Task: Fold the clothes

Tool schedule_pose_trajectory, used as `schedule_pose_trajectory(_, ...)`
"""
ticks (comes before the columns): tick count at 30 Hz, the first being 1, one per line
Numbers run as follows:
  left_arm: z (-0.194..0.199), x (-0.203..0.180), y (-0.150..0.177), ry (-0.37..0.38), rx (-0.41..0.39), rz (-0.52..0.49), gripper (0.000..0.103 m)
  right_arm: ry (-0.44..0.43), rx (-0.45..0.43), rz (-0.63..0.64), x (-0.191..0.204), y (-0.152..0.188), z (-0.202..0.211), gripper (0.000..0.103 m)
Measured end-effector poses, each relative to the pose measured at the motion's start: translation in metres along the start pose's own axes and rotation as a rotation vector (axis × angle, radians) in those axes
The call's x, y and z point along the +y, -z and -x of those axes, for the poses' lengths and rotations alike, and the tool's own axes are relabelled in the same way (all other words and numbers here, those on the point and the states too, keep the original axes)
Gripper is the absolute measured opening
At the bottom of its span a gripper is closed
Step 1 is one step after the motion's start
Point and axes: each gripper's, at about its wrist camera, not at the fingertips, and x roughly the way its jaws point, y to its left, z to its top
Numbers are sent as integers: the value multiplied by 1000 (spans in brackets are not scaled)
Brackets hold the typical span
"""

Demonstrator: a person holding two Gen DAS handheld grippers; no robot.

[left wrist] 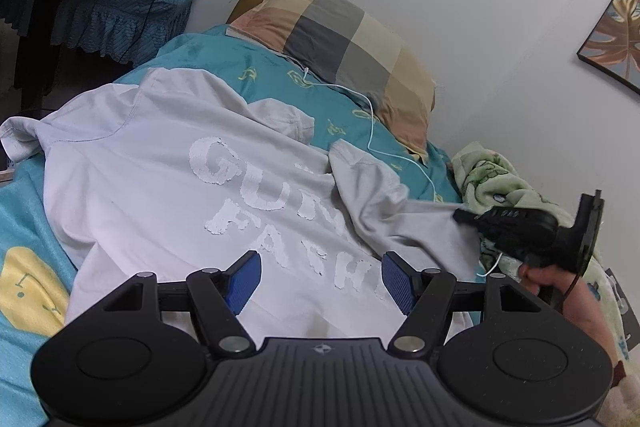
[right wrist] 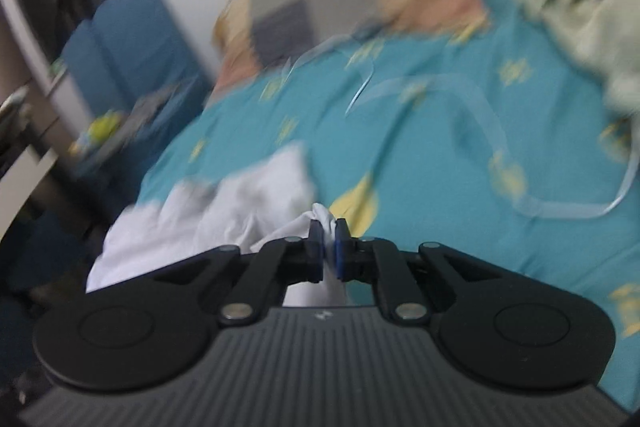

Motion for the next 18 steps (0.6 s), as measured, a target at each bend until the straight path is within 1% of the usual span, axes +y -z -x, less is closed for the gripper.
schedule_pose_trajectory(8, -7, -3, 4, -15, 20, -33, 68, 341, -249, 32, -75, -18, 20, 8)
schedule_pose_trajectory(9, -8, -4, 4, -19, 21, -39, 68, 374, -264, 32, -84, -17, 18, 8)
schedule_pose_trajectory(11, -11, -5, 6, -30, 25, -52, 68, 424, -262, 33, -102, -14, 9, 9)
schedule_pose_trajectory(14, -17, -7, 8, -45, 37, -68, 68, 438, -204, 19, -120, -4, -5, 10)
schedule_pose_trajectory(16, -19, -7, 9, -52, 41, -82, 68, 438, -175, 17, -121, -1, -7, 11)
schedule_pose_trajectory(18, -19, -8, 9, -55, 41, -89, 68, 424, -164, 28, -112, 0, -5, 15)
